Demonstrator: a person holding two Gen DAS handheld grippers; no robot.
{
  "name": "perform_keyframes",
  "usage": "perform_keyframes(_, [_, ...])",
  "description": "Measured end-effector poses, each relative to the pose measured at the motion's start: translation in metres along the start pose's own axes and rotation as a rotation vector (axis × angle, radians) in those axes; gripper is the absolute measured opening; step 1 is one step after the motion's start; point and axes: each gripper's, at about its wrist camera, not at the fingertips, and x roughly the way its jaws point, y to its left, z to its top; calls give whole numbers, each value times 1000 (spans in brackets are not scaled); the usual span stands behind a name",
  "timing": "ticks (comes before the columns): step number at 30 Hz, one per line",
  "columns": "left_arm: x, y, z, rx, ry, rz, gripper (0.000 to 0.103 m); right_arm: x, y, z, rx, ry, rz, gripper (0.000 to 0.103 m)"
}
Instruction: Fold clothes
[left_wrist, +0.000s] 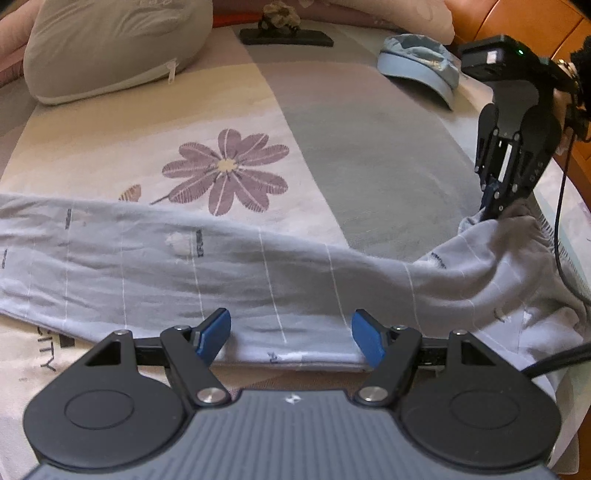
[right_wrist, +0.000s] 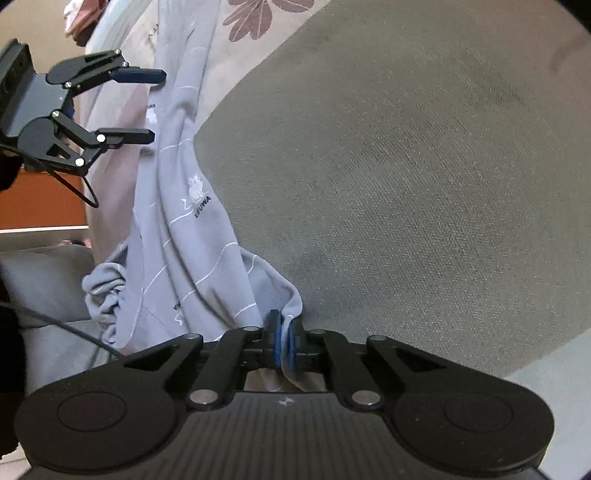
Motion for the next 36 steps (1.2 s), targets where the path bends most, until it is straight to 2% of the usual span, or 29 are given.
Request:
perform_keyframes(3, [-3, -1, 3, 1, -9, -6, 72, -6, 11, -9, -4, -58, -73, 3])
perform_keyframes(7, [-8, -1, 6, -4, -16, 1, 72, -29, 13, -25, 70, -233, -165, 3])
perform_keyframes(9, [-11, 0, 7, -11, -20, 5, 72, -45, 11, -35, 121, -328, -183, 3])
perform_keyframes(15, [-19, 4, 13, -49, -45, 18, 72, -70, 9, -58, 220, -469, -299, 3])
perform_keyframes(19, [-24, 7, 16, -66, -53, 19, 72, -84, 1, -75, 321, -567, -345, 3])
perform_keyframes(23, [-28, 8, 13, -67, -56, 26, 72, -89, -7, -91, 415, -617, -395, 3])
perform_keyframes(28, [-30, 10, 9, -83, -51, 30, 72, -86, -20, -102, 559, -672, -409, 3])
perform_keyframes(31, [-30, 12, 7, -95, -42, 31, 72, -77, -20, -95, 593, -636, -461, 10])
perform_keyframes(36, [-31, 21, 0, -120, -30, 47, 72, -82, 3, -81, 567, -710, -500, 14])
